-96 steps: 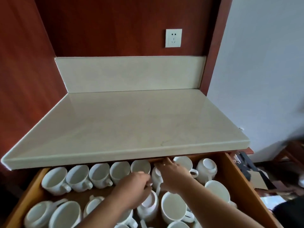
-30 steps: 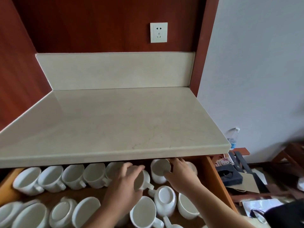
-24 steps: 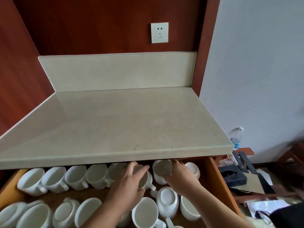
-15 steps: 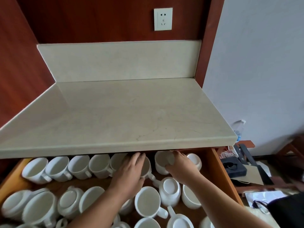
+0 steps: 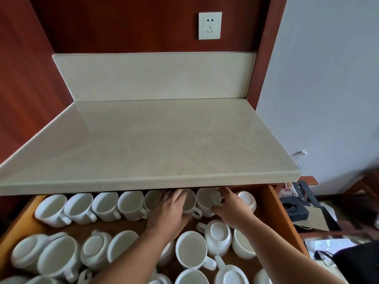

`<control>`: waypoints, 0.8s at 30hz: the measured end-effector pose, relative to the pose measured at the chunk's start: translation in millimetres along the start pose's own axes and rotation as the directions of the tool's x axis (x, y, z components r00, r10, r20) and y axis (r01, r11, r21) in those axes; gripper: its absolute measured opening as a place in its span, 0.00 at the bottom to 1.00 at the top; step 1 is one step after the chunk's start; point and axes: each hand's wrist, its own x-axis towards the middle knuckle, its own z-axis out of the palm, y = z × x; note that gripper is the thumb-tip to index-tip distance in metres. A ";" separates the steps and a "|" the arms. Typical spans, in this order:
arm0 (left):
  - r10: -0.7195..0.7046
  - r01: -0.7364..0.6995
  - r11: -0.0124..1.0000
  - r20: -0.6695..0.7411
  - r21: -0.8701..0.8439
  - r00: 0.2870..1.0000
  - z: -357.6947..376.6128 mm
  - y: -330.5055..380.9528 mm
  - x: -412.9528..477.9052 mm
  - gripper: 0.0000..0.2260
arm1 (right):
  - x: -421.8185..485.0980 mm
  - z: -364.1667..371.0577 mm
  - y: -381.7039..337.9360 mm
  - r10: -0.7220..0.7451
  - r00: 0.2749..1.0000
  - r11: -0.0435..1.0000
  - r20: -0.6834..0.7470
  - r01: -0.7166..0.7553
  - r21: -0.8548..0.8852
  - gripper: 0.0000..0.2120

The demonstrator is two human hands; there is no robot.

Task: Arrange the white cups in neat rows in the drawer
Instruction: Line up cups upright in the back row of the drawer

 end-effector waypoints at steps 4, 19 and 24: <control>-0.081 0.077 0.975 -0.009 -0.207 0.997 -17.8 -23.5 -13.2 0.33 | -2.5 -0.4 1.5 0.013 1.000 0.999 -0.009 -0.013 0.039 0.32; -0.061 0.045 0.994 0.179 0.096 0.982 -32.7 -59.3 -20.9 0.04 | -0.4 0.6 -1.1 0.019 1.000 0.999 -0.020 -0.019 0.045 0.30; -0.064 0.032 0.983 0.174 0.178 0.983 -24.3 -57.4 -17.9 0.07 | 1.4 3.0 0.6 0.033 0.999 0.998 -0.017 -0.032 0.045 0.29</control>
